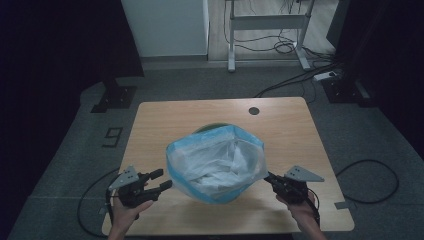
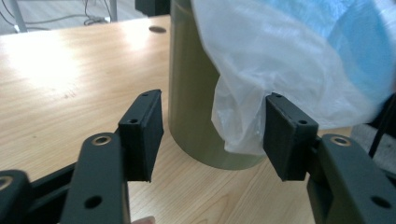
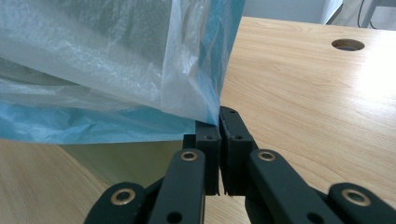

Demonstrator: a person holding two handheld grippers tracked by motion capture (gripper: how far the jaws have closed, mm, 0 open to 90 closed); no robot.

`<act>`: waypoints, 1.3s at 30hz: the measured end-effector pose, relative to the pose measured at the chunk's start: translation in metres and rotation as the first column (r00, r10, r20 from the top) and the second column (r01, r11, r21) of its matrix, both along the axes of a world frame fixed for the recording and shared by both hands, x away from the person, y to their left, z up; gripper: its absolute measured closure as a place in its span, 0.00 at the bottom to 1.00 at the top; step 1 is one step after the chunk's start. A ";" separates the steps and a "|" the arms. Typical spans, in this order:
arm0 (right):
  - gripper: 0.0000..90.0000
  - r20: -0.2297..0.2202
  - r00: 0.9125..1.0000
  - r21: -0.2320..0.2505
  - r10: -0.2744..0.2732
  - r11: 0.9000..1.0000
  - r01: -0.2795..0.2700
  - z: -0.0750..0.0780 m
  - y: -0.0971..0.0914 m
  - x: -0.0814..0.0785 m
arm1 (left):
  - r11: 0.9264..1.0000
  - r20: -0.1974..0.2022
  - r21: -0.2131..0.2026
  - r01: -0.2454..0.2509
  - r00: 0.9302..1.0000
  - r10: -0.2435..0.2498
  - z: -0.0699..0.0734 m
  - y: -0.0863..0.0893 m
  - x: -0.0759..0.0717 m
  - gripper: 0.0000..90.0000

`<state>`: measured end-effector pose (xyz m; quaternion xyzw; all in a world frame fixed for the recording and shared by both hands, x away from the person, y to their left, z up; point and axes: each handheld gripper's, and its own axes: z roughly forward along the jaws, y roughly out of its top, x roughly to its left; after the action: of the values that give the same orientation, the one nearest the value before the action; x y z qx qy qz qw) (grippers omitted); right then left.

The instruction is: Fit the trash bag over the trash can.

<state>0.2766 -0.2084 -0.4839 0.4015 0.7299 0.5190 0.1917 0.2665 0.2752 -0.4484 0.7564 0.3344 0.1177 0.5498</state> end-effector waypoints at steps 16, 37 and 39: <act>0.96 0.012 1.000 -0.010 0.004 1.000 -0.004 0.004 0.000 -0.002 | 0.994 0.060 -0.108 -0.030 0.998 0.036 0.041 0.016 0.016 0.42; 0.96 0.021 1.000 -0.005 0.005 1.000 -0.005 0.006 -0.003 -0.005 | 0.992 -0.058 0.032 0.123 0.991 -0.121 0.058 -0.037 0.075 0.60; 0.96 0.023 1.000 -0.005 0.004 1.000 -0.004 0.006 -0.004 -0.005 | 0.992 -0.037 0.053 0.114 0.993 -0.113 0.057 -0.037 0.072 0.72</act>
<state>0.2713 -0.2120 -0.4779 0.3935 0.7298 0.5220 0.2001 0.3390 0.2378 -0.3914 0.7909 0.2966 0.0827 0.5288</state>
